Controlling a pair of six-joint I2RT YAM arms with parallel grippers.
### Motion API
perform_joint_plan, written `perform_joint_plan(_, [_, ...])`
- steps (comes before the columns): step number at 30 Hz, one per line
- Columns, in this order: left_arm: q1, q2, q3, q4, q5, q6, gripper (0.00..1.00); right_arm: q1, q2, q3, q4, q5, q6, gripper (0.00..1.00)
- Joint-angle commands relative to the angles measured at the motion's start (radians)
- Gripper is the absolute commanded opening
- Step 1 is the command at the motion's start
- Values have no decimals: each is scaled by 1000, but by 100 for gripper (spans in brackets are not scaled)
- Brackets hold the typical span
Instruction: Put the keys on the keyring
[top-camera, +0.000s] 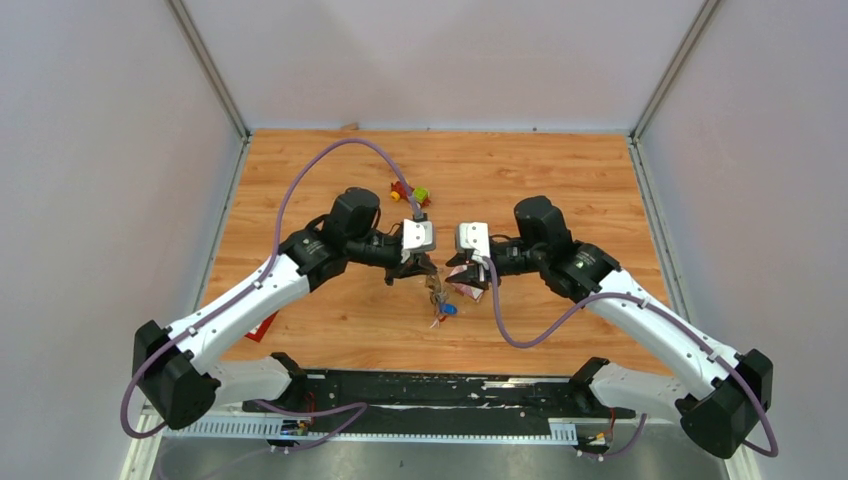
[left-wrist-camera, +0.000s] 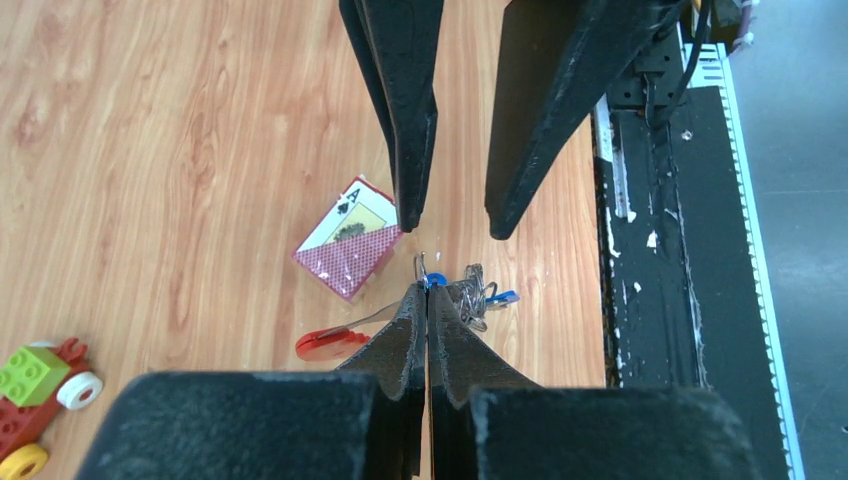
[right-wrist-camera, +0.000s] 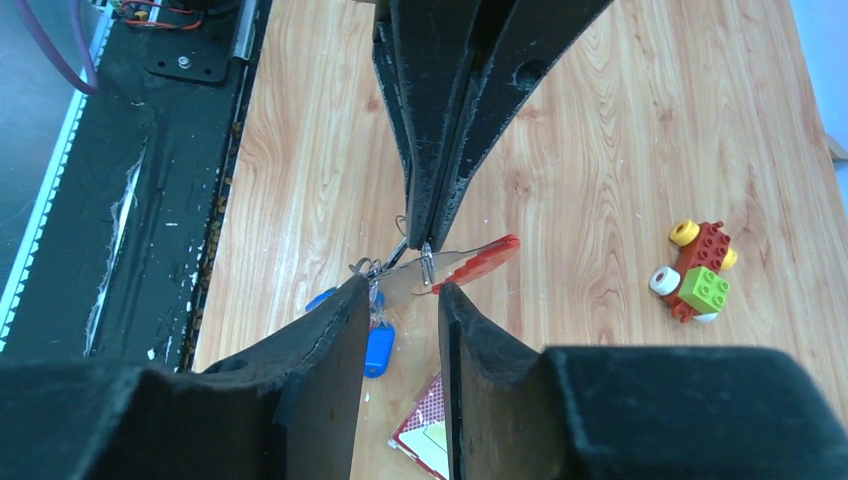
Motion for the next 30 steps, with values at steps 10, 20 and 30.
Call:
perform_joint_plan(10, [-31, -32, 62, -52, 40, 5, 0, -1, 9, 45, 12, -90, 14, 29])
perform_joint_plan(20, [-30, -46, 43, -25, 65, -5, 0, 0, 36, 41, 18, -109, 18, 26])
perform_joint_plan(30, [-30, -48, 25, -9, 72, -10, 0, 2, 45, 48, 21, -128, 27, 20])
